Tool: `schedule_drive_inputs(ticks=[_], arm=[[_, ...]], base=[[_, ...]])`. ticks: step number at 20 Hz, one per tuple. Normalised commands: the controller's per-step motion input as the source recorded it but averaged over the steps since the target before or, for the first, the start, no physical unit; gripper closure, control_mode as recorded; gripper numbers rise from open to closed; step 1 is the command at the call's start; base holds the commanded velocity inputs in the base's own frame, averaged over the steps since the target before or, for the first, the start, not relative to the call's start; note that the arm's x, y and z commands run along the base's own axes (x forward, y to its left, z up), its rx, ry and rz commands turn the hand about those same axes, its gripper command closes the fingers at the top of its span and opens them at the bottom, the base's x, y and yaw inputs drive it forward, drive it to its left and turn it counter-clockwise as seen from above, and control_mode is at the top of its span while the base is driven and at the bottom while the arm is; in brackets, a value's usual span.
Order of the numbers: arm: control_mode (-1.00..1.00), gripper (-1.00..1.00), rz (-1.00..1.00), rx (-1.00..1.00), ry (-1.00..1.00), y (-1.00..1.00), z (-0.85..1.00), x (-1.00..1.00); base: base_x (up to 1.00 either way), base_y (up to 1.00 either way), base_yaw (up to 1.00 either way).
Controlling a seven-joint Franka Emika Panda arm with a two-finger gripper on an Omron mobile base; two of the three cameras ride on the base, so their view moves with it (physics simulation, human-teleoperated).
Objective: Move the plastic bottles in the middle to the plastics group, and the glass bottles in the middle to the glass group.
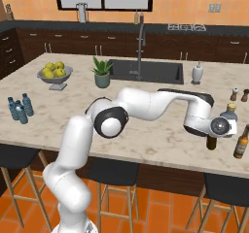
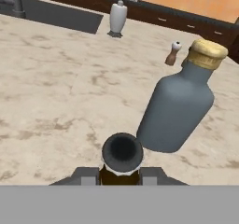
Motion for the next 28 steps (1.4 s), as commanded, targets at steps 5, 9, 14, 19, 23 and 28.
schedule_drive_inputs(ticks=[5, 9, 14, 19, 23, 28], arm=[[-1.0, 1.0, 0.03, 0.0, 0.05, -0.01, -0.16, 0.2], [-1.0, 1.0, 0.0, 0.0, 0.01, -0.07, -0.13, 0.0], [-1.0, 1.0, 0.0, 0.0, 0.0, 0.0, 0.0, 0.0], [-1.0, -1.0, 0.0, 0.0, 0.0, 0.0, 0.0, 0.0], [-1.0, -1.0, 0.0, 0.0, 0.0, 0.0, 0.0, 0.0], [-1.0, -1.0, 0.0, 0.0, 0.0, 0.0, 0.0, 0.0]], base=[[0.0, 0.0, 0.0], [0.0, 0.0, 0.0], [0.0, 0.0, 0.0], [0.0, 0.0, 0.0], [0.0, 0.0, 0.0], [0.0, 0.0, 0.0]])
